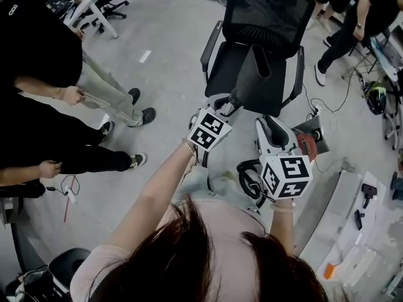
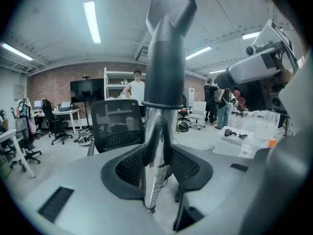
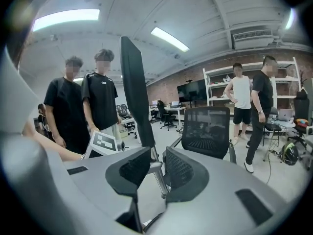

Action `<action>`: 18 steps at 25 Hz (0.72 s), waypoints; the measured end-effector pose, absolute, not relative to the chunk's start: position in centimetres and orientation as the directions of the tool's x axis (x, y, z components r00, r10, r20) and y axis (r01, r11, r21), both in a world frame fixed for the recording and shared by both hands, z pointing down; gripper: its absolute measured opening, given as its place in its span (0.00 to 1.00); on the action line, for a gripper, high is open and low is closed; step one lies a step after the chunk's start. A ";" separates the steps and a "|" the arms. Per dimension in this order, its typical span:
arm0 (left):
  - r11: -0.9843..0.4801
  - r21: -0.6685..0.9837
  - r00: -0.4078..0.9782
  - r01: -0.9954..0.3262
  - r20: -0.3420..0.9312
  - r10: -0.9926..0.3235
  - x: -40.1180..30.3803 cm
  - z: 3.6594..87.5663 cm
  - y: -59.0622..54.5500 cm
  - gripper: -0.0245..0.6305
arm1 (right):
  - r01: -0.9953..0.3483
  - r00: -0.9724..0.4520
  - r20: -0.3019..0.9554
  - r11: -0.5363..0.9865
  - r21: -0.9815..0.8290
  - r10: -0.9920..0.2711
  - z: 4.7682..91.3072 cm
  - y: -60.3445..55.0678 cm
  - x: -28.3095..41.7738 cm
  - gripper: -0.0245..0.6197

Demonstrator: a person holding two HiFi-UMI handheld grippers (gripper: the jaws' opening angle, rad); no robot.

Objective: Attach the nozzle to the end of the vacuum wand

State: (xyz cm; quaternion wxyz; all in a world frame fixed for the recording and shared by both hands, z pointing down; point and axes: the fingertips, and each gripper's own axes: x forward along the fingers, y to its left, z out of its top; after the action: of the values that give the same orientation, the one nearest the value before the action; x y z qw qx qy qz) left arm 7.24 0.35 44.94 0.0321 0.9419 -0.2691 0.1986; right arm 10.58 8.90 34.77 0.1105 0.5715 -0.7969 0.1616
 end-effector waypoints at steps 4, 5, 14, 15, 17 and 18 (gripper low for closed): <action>-0.837 -0.044 0.762 -0.545 0.390 -0.517 7.7 45.0 0.3 0.28 | -0.944 -0.329 0.364 0.309 -0.115 -0.871 35.1 10.0 12.4 0.20; -0.833 -0.045 0.759 -0.552 0.387 -0.524 7.8 45.0 0.2 0.28 | -0.944 -0.331 0.364 0.312 -0.110 -0.870 35.1 10.2 12.7 0.19; -0.816 -0.038 0.739 -0.577 0.400 -0.542 7.9 45.0 0.2 0.28 | -0.943 -0.332 0.350 0.301 -0.142 -0.876 35.3 11.3 13.7 0.16; -0.818 -0.038 0.742 -0.574 0.400 -0.539 7.8 45.0 0.3 0.28 | -0.945 -0.326 0.349 0.293 -0.146 -0.878 35.2 11.4 13.6 0.15; -0.824 -0.036 0.749 -0.565 0.397 -0.531 7.5 44.8 0.6 0.28 | -0.950 -0.309 0.345 0.270 -0.157 -0.886 35.2 11.7 13.2 0.15; -0.828 -0.034 0.753 -0.560 0.396 -0.526 7.3 44.7 0.6 0.28 | -0.953 -0.298 0.343 0.255 -0.164 -0.891 35.2 11.7 12.9 0.15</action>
State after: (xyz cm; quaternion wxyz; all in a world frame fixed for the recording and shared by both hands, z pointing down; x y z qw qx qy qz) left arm 7.30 0.65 44.75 0.0431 0.9352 -0.2904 0.1981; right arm 12.92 11.73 35.15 0.0900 0.5856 -0.7871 0.1714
